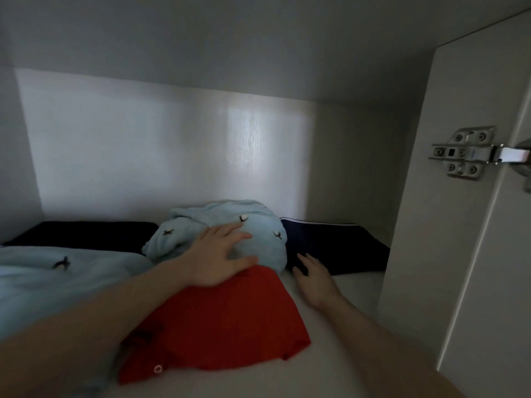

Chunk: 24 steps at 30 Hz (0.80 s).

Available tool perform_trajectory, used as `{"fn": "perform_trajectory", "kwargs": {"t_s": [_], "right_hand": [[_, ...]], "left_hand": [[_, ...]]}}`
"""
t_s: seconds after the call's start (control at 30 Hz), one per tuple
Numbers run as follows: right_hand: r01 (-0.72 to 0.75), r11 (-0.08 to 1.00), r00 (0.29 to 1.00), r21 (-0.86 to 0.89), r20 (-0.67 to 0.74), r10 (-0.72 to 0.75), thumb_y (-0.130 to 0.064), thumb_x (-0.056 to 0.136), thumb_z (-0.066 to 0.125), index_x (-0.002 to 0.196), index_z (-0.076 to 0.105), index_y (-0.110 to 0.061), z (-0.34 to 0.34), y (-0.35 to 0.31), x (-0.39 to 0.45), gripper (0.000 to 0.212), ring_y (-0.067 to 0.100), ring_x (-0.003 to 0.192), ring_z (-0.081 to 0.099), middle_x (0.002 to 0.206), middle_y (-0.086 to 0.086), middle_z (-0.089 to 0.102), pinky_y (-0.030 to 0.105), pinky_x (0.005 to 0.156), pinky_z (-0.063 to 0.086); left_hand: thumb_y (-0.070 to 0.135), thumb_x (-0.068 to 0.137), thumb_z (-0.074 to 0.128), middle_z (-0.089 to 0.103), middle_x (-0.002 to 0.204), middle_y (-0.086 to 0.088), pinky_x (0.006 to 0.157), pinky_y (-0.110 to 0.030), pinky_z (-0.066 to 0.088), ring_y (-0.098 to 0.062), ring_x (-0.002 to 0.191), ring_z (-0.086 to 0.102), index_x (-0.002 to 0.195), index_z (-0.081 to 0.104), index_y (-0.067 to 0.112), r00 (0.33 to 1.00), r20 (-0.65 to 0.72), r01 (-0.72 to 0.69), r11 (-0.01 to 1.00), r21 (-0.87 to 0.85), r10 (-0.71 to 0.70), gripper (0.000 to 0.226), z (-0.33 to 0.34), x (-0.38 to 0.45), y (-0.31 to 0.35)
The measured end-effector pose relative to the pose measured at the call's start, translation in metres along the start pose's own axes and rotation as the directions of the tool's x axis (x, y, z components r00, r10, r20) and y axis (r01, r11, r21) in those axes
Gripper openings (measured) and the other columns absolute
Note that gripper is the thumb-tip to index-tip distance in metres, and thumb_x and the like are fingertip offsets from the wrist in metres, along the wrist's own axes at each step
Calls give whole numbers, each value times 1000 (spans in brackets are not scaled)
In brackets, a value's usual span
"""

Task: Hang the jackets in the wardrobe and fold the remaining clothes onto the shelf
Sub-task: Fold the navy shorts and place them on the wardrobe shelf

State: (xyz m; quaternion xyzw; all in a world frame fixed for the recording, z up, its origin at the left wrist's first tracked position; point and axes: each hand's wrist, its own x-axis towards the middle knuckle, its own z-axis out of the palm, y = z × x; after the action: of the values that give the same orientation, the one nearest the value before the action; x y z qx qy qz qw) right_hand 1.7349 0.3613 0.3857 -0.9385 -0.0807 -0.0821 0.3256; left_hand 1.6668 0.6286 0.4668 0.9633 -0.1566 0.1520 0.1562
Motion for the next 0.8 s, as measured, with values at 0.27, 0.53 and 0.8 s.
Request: {"fn": "perform_trajectory", "kwargs": {"t_s": [0.27,0.53,0.8], "right_hand": [[-35,875,999,483,36,20,-45,100,57,141,56,-35,1,-23,-70,43,14,130,55,143,0,60,38,117,39],[122,985,985,125,104,-135,-69,93,47,154,28,-51,5,-66,-156,66,8,149,27,164,-19,23,51,126,8],[63,943,985,-326,175,-5,-75,94,27,161,-8,-36,19,-86,-211,85,30,157,1,170,-3,-16,53,125,-2]], "left_hand": [[85,87,23,3,166,23,126,-35,-3,-3,154,0,156,10,53,990,124,-97,971,217,71,77,23,-148,10],[73,95,33,6,168,19,126,-39,-4,-8,155,-3,156,14,54,996,86,-13,987,161,-1,66,27,-169,-2],[68,100,21,-20,167,8,121,-48,-19,-22,154,-22,161,-3,40,980,145,110,974,197,-140,71,26,-221,14]]}}
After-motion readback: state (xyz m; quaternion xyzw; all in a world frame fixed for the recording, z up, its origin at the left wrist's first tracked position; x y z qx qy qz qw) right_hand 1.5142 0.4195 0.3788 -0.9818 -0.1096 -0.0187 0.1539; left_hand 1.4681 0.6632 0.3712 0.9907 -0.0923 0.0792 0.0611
